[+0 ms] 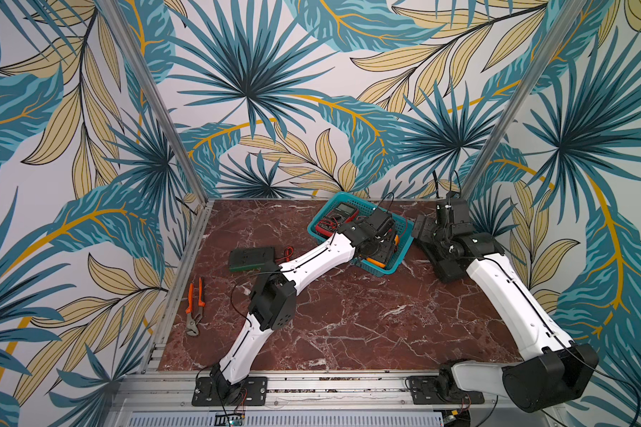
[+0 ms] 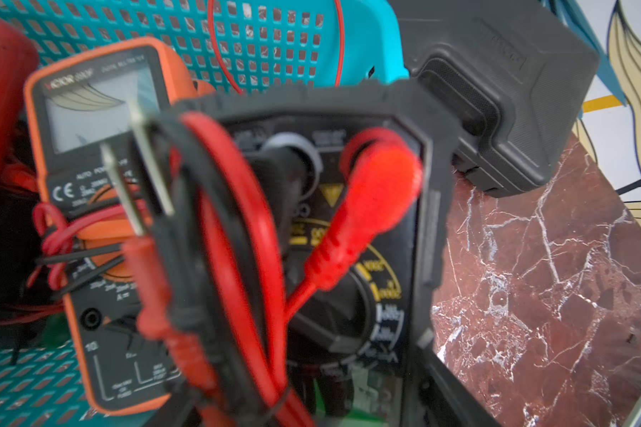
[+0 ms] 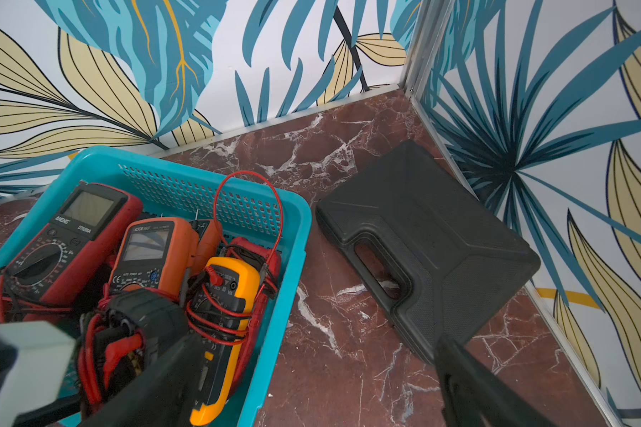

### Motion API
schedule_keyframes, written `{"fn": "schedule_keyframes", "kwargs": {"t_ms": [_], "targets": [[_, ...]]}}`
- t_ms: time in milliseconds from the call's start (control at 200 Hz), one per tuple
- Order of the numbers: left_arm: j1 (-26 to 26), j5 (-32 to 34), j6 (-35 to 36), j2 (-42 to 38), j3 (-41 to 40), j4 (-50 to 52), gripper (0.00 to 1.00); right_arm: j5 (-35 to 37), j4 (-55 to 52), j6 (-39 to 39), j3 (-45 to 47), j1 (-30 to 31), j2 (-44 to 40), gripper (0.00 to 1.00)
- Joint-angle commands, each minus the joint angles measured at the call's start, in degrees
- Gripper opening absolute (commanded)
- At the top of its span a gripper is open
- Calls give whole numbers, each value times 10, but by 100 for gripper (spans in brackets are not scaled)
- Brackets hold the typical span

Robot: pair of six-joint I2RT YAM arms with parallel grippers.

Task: Put the multimeter into the basket
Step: Place the multimeter in the basket.

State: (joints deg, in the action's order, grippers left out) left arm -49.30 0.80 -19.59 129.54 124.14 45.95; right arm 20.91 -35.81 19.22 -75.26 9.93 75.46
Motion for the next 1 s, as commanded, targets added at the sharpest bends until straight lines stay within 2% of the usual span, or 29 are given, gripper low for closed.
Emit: {"fn": "schedule_keyframes", "kwargs": {"t_ms": [0,165,386,416,486,666,997], "targets": [[0,11,-4,24,44,12,17,-8,10,-3,15,-3,6,99],[0,11,-9,44,59,12,22,-6,12,-5,15,-3,9,99],[8,21,-15,57,63,27,37,-15,14,-6,17,-3,13,100],[9,42,-15,57,62,29,40,-15,15,-4,18,-3,13,100],[9,53,-12,56,62,34,54,-19,17,-6,19,-3,14,100],[8,41,-10,50,63,28,99,-26,19,-4,19,-3,17,100],[3,30,-1,-8,22,-9,100,-23,15,-12,9,-3,17,100]]}}
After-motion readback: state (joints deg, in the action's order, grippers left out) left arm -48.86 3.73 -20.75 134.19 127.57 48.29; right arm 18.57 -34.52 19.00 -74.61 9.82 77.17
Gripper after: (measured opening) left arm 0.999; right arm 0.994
